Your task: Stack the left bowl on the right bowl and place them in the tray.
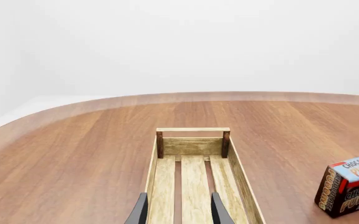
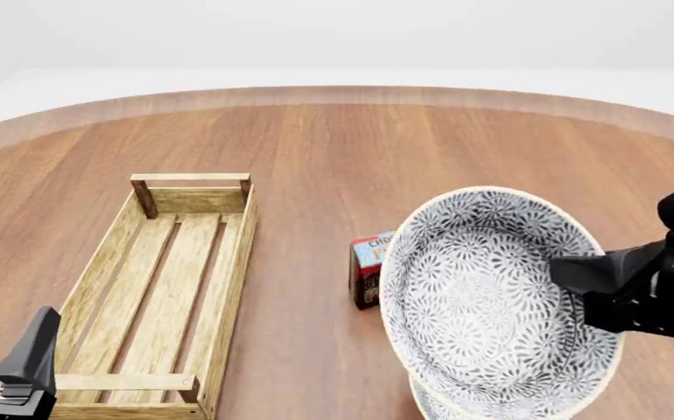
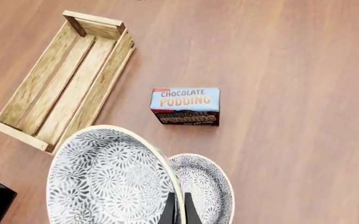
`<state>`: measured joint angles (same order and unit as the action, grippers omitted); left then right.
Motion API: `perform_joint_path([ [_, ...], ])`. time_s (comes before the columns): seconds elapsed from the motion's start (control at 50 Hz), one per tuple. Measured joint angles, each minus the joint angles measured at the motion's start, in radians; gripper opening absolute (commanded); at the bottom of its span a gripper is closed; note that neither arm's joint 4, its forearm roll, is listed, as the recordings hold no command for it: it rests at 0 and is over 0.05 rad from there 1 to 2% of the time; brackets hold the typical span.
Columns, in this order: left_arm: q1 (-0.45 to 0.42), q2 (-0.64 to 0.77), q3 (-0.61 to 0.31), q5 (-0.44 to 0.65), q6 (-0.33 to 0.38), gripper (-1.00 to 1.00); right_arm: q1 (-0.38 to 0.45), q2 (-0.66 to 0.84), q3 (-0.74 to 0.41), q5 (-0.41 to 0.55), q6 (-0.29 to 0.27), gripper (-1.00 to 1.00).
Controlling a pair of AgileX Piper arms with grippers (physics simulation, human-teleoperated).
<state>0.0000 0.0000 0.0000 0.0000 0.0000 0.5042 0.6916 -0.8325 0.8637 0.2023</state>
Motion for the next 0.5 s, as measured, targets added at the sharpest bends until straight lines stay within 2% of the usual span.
perform_joint_path([
  [0.5,0.000,0.000,0.000,0.000,0.000,1.00,-0.058,-0.177,0.243,-0.091,0.113,-1.00],
])
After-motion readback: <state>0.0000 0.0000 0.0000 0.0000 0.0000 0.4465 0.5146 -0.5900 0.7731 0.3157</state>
